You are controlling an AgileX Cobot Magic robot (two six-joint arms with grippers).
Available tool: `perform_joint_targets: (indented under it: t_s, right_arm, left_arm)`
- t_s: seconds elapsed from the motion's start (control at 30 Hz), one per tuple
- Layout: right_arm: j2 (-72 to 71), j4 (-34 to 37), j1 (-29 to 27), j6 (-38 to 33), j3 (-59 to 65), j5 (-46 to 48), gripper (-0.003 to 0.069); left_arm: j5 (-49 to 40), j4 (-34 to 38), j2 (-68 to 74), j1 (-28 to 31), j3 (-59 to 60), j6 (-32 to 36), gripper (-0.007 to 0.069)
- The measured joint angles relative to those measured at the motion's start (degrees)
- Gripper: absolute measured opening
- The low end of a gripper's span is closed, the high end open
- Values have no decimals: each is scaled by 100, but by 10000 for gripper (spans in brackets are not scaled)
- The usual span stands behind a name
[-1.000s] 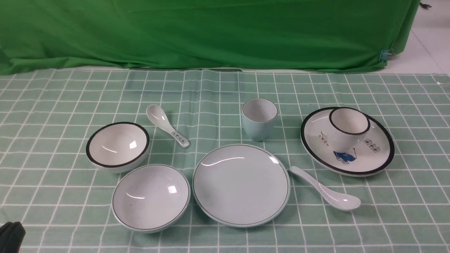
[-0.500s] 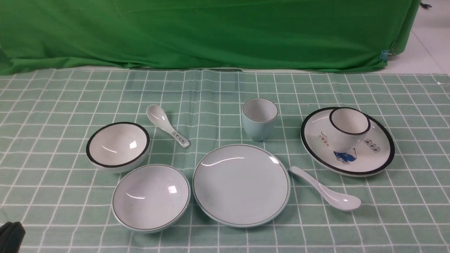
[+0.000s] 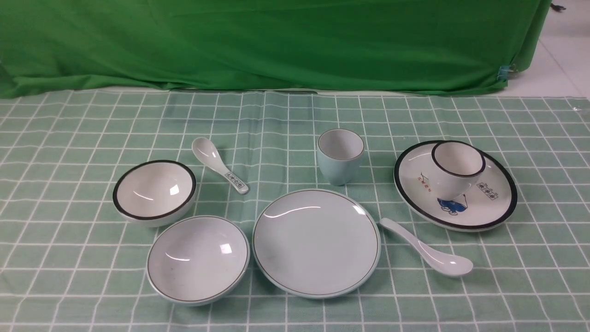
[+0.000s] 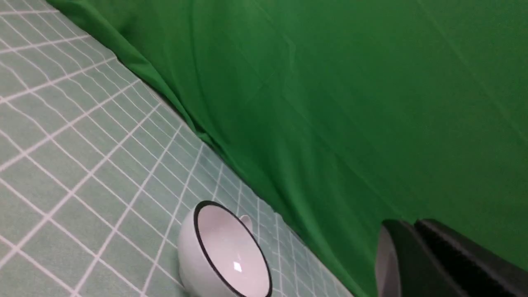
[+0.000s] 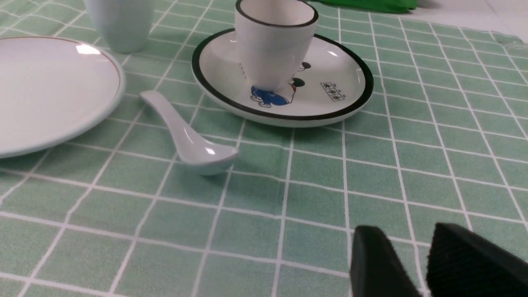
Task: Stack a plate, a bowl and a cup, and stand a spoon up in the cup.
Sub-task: Use the left arm to grab a blue rice bowl
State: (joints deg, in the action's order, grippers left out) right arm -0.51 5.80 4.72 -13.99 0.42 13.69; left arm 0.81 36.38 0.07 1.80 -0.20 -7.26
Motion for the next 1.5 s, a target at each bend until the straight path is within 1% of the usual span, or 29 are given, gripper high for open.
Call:
perform_joint_targets:
  t_s: [0.1, 0.13, 0.17, 0.2, 0.3, 0.33, 0.37, 0.4, 0.53, 0.7, 0.73, 0.77, 0.83, 0.9, 0.93, 0.97, 1.0, 1.07, 1.13, 1.23, 1.3, 1.33, 1.37, 1.43, 1.47, 1.5]
  right_arm:
    - [0, 0, 0, 0, 0, 0, 241]
    - [0, 0, 0, 0, 0, 0, 241]
    - [0, 0, 0, 0, 0, 0, 241]
    - [0, 0, 0, 0, 0, 0, 241]
    - [0, 0, 0, 0, 0, 0, 241]
    - [0, 0, 0, 0, 0, 0, 241]
    - [0, 0, 0, 0, 0, 0, 241]
    - [0, 0, 0, 0, 0, 0, 241]
    - [0, 0, 0, 0, 0, 0, 241]
    - [0, 0, 0, 0, 0, -4, 241]
    - [0, 0, 0, 0, 0, -11, 241]
    - [0, 0, 0, 0, 0, -22, 241]
    - [0, 0, 0, 0, 0, -57, 241]
    - [0, 56, 0, 223, 0, -173, 241]
    - [0, 196, 0, 542, 0, -359, 241]
    - [0, 218, 0, 677, 0, -393, 241]
    - [0, 337, 0, 1082, 0, -625, 241]
    - [0, 453, 0, 2239, 0, -1120, 241]
    - [0, 510, 0, 2938, 0, -1457, 241]
    - [0, 540, 0, 3441, 0, -1781, 237]
    - [8, 562, 30, 3750, -40, -1787, 216]
    - [82, 568, 105, 3761, -246, -1369, 190]
    - [224, 574, 259, 3608, -561, -949, 163]
    - [417, 574, 407, 3263, -965, -468, 148]
    - [660, 579, 651, 2784, -1423, -39, 139]
    - [933, 585, 880, 2245, -1899, 581, 133]
  left_arm:
    - [-695, -402, 64, -87, -819, 568, 13]
    - [-745, -426, 84, -87, -819, 633, 13]
    - [-962, -514, 203, -149, -1187, 923, 13]
    - [-1450, -611, 593, -243, -1730, 1465, 13]
    - [-3193, -695, 1942, -483, -3056, 2735, 13]
    - [-3713, -737, 2466, -601, -3358, 3081, 13]
    - [-4055, -801, 3044, -769, -3714, 3324, 13]
    - [-4215, -856, 3419, -951, -3924, 3422, 13]
    - [-4388, -1226, 4422, -1772, -4442, 3416, 13]
    - [-4796, -1997, 5450, -2661, -4919, 3355, 13]
    - [-4825, -2023, 5498, -2690, -4942, 3342, 13]
    - [-5043, -2145, 5774, -2830, -5087, 3317, 13]
    - [-5366, -2172, 6180, -2927, -5317, 3278, 13]
    - [-5582, -2172, 6456, -2963, -5497, 3263, 13]
    - [-5672, -2175, 6550, -2969, -5572, 3263, 13]
    - [-5672, -2175, 6573, -2974, -5591, 3263, 13]
    - [-5703, -2190, 6604, -2974, -5617, 3284, 13]
    - [-5675, -2281, 6637, -2974, -5655, 3324, 13]
    - [-5641, -2355, 6682, -2974, -5662, 3359, 13]
    - [-5641, -2406, 6865, -2974, -5662, 3421, 13]
    - [-5599, -2427, 7041, -2974, -5662, 3499, 13]
    - [-5529, -2464, 7267, -2974, -5662, 3572, 13]
    - [-5487, -2525, 7570, -2974, -5674, 3585, 13]
    - [-5481, -2586, 7767, -2974, -5681, 3585, 13]
    - [-5478, -2687, 7961, -2974, -5681, 3585, 14]
    - [-5478, -2789, 8182, -2974, -5681, 3597, 18]
